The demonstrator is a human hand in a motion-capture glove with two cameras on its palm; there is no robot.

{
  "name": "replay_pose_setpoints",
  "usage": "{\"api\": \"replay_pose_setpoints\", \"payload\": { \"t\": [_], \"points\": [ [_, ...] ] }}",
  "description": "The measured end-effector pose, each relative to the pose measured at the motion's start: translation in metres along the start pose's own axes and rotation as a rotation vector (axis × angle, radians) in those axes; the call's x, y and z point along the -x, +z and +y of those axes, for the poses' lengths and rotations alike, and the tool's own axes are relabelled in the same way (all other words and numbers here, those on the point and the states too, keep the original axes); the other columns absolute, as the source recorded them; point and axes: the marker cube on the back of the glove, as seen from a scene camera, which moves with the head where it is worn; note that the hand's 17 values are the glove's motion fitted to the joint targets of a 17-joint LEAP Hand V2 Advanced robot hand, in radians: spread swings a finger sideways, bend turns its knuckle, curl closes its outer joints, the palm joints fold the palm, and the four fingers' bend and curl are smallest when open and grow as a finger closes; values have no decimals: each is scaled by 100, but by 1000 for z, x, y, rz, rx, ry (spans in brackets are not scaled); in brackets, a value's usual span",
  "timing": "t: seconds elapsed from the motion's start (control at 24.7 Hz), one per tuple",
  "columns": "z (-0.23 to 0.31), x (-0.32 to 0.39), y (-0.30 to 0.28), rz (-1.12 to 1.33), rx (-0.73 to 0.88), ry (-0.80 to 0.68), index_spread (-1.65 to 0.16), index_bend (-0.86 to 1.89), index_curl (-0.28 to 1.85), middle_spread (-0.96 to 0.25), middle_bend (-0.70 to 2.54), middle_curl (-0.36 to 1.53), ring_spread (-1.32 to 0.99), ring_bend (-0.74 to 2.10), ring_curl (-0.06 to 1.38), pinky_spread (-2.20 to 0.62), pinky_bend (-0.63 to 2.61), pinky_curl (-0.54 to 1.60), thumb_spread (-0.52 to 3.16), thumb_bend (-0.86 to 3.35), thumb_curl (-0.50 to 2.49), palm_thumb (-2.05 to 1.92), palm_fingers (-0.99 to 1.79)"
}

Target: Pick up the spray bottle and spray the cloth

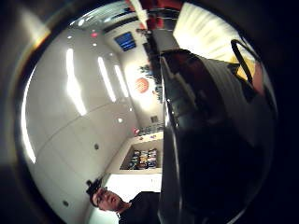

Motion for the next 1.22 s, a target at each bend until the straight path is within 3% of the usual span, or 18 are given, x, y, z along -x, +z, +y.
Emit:
{"api": "replay_pose_setpoints", "payload": {
  "t": [0.24, 0.57, 0.81, 1.22],
  "points": [
    [13, -11, -5, -85, -119, -53, -15, 46, 62, -6, 61, 59, -17, 62, 49, 16, 9, 11, 90, -2, 78, 117, 87],
    [7, -10, 17, -57, -78, -28, -14, 44, 63, -6, 61, 60, -17, 61, 49, 15, 10, 11, 86, -2, 79, 116, 89],
    [1, 38, 69, -93, 8, -43, -14, 44, 63, -6, 60, 60, -17, 61, 49, 15, 9, 12, 84, -2, 80, 116, 90],
    [-42, 101, 174, -90, 157, -238, -14, 43, 63, -6, 59, 60, -18, 60, 49, 15, 9, 11, 82, -2, 80, 115, 90]
  ]
}}
